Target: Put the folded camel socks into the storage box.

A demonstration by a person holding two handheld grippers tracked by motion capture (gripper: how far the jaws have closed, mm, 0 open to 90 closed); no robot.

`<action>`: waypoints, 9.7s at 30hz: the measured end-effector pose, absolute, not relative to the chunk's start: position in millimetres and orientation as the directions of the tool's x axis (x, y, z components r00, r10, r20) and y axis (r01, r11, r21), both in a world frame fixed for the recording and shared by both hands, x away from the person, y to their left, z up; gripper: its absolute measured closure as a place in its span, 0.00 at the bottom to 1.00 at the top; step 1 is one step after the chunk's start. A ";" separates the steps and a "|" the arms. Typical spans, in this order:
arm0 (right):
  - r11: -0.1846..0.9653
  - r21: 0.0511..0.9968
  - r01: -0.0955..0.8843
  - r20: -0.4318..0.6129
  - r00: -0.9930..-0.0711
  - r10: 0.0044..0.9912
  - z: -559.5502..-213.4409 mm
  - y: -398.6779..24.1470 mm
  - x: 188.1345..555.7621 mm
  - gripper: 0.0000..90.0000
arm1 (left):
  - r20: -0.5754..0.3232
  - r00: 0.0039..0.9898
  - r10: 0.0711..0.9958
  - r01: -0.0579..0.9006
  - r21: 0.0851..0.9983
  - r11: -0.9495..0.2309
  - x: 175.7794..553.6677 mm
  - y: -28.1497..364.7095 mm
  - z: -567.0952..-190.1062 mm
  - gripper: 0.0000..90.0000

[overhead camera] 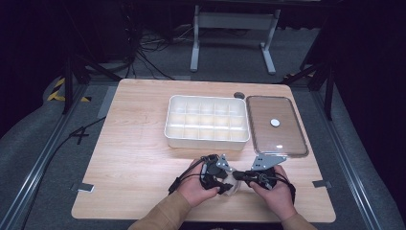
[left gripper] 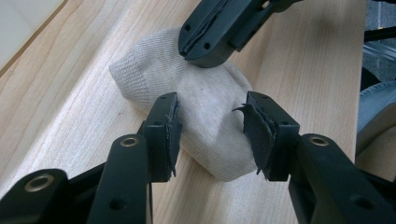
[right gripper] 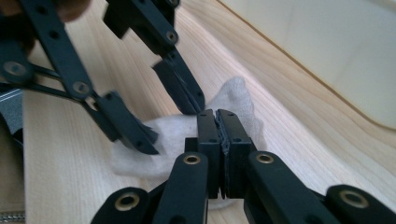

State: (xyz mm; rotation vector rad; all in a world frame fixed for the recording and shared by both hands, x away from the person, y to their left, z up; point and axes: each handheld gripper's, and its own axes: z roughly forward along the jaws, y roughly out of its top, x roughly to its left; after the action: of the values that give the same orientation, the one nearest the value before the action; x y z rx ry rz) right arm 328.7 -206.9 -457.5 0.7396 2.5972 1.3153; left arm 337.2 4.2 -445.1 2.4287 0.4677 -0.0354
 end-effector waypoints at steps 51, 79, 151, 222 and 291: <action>0.524 0.758 0.387 0.126 -0.876 0.465 -461.6 -208.6 313.1 0.96 | -0.164 0.952 0.259 0.306 0.579 -0.756 329.5 -7.6 -447.4 0.72; 0.548 0.713 0.437 0.145 -0.857 0.495 -462.5 -211.9 319.7 0.97 | -0.041 0.957 0.287 0.258 0.567 -0.782 333.3 -12.4 -455.6 0.40; 0.509 0.485 0.711 0.287 -0.680 0.675 -456.2 -208.1 363.2 0.57 | -0.021 0.961 0.274 0.239 0.559 -0.794 331.6 -18.8 -456.9 0.45; 0.513 0.639 0.573 0.210 -0.772 0.600 -369.5 -243.8 396.1 0.82 | -0.071 0.790 0.609 0.493 0.665 -0.562 345.7 129.3 -421.1 0.42; 0.768 0.507 0.391 -0.118 -0.851 0.511 -384.6 -188.5 478.6 0.81 | -0.086 0.669 0.738 0.586 0.671 -0.454 328.5 184.7 -421.6 0.41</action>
State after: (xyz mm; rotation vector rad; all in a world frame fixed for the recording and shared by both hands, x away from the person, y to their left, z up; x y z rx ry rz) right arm 478.6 -188.5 -384.6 0.7054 2.7144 0.6976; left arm 328.5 184.7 -421.6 2.1941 1.0159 0.2842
